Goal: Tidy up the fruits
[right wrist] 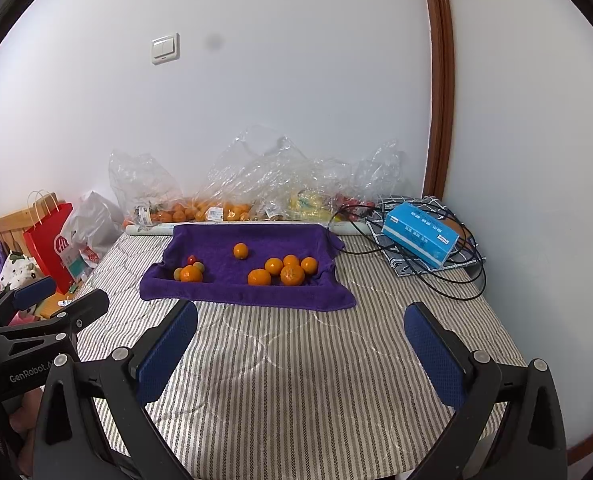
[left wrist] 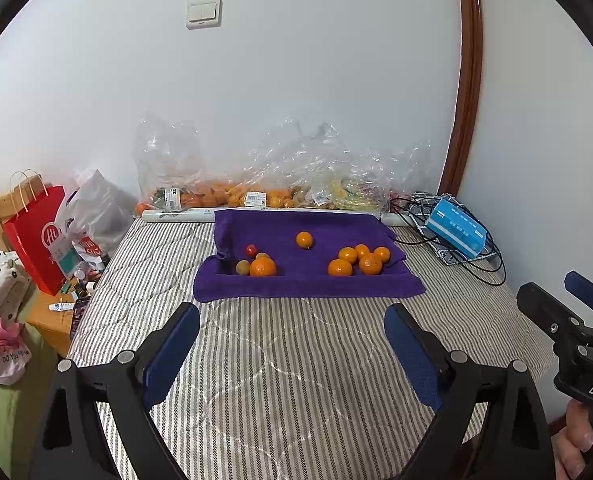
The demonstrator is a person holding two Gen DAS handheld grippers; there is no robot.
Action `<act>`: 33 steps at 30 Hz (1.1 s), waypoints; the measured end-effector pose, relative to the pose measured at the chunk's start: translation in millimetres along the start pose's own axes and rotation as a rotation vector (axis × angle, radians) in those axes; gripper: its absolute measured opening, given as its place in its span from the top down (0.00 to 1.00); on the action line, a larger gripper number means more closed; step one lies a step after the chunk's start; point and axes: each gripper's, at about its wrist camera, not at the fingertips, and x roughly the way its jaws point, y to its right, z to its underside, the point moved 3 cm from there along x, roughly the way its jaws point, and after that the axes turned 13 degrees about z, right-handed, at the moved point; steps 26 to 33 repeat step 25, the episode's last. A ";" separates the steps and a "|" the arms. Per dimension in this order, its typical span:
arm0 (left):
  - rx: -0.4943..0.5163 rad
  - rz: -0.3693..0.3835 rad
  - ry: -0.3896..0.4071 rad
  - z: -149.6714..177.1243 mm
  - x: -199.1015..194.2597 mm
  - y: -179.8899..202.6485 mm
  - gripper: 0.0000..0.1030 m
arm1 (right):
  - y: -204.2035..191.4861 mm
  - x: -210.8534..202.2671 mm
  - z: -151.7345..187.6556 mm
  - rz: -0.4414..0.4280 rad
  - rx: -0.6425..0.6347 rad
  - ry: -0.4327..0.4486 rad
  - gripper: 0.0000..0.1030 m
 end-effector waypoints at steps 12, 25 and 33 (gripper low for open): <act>0.000 0.000 0.003 -0.5 -2.5 -1.8 0.08 | 0.9 -0.3 1.2 -0.001 -0.003 0.001 0.01; 0.004 -0.008 0.007 -1.9 -3.5 -3.2 0.08 | 1.6 0.8 2.3 -0.007 -0.008 -0.001 0.01; 0.004 -0.008 0.007 -1.9 -3.5 -3.2 0.08 | 1.6 0.8 2.3 -0.007 -0.008 -0.001 0.01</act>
